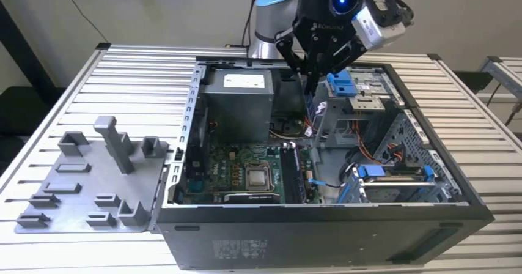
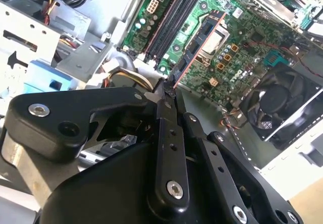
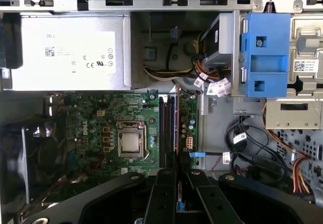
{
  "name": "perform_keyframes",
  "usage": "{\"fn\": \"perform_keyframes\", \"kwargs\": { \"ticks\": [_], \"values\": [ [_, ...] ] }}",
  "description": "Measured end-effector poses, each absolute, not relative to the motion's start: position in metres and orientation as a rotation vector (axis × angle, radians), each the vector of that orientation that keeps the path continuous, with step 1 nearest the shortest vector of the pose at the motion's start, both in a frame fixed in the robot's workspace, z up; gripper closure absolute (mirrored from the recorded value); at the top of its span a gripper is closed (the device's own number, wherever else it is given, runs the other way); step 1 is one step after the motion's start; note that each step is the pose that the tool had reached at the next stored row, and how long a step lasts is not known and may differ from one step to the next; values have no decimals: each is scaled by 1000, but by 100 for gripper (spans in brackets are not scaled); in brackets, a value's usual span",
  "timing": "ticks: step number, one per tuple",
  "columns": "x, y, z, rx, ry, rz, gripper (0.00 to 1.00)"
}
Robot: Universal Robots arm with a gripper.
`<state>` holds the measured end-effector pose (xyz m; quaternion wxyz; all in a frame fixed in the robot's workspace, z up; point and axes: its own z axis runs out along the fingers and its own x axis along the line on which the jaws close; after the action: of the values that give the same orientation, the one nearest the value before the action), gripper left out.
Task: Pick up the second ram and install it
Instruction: 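Insert the second ram into the second slot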
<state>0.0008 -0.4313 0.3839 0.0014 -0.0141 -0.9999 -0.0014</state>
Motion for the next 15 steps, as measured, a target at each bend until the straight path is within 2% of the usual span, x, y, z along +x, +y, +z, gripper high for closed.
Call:
{"fn": "perform_keyframes", "kwargs": {
  "ticks": [15],
  "values": [
    [1,-431,378,-44,-3138,-5,86]
  ]
}}
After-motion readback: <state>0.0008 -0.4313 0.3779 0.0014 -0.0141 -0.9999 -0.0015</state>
